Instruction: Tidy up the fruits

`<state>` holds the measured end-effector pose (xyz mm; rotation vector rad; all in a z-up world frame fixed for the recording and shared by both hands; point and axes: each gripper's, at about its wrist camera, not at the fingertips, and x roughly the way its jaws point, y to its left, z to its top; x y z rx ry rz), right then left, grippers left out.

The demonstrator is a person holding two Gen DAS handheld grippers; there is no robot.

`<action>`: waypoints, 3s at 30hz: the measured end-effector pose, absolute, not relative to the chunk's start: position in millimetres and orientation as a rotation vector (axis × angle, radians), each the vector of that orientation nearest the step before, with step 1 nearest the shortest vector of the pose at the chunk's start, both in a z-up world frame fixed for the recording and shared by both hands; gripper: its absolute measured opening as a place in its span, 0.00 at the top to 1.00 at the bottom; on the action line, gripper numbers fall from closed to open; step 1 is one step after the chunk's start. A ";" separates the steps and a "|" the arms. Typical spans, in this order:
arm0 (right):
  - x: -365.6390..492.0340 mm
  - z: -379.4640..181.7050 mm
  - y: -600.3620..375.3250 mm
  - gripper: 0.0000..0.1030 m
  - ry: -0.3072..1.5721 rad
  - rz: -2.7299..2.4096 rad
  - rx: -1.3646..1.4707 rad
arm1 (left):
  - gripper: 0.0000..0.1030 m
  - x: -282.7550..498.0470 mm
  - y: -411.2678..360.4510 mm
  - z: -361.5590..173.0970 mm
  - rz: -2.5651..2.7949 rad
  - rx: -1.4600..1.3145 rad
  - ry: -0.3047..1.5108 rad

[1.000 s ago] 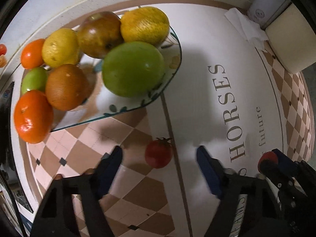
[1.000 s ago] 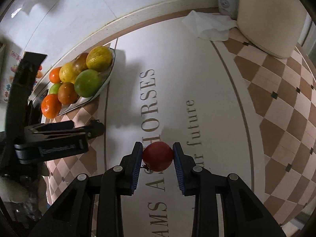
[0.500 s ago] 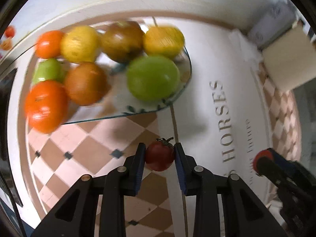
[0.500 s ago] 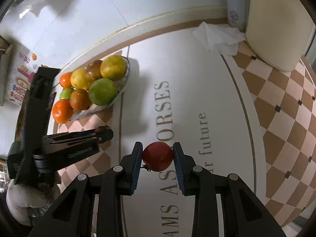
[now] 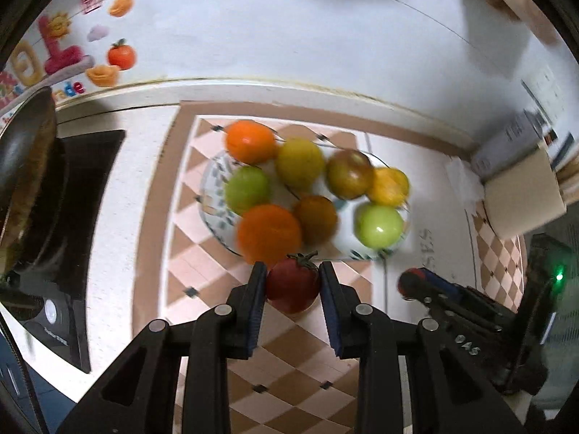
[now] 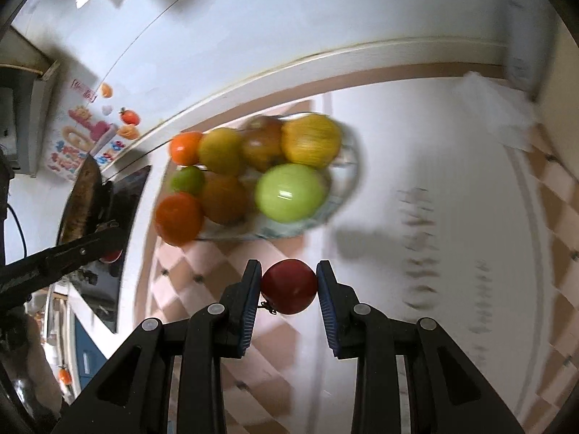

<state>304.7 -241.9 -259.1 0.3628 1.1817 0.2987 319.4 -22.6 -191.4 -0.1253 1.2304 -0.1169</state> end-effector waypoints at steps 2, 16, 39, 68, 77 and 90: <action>317.6 -264.8 -221.2 0.67 1.178 0.315 0.352 | 0.74 327.3 -8.0 -193.5 -0.100 -0.149 1.234; 355.8 -296.1 -175.2 0.67 1.212 0.261 0.301 | 0.74 401.1 47.2 -262.5 -0.068 -0.311 1.368; 362.7 -308.8 -169.0 0.60 1.256 0.250 0.339 | 0.69 409.0 67.8 -292.1 -0.048 -0.469 1.477; 246.3 -137.0 -196.8 0.05 1.114 0.054 0.149 | 0.06 261.7 31.6 -144.7 -0.014 -0.077 1.204; 199.0 -73.9 -188.6 0.05 1.006 0.052 0.124 | 0.06 210.0 31.9 -86.5 0.002 -0.042 1.058; 92.4 8.6 -176.9 0.05 0.864 0.056 0.119 | 0.06 118.4 33.1 -12.3 -0.035 -0.007 0.886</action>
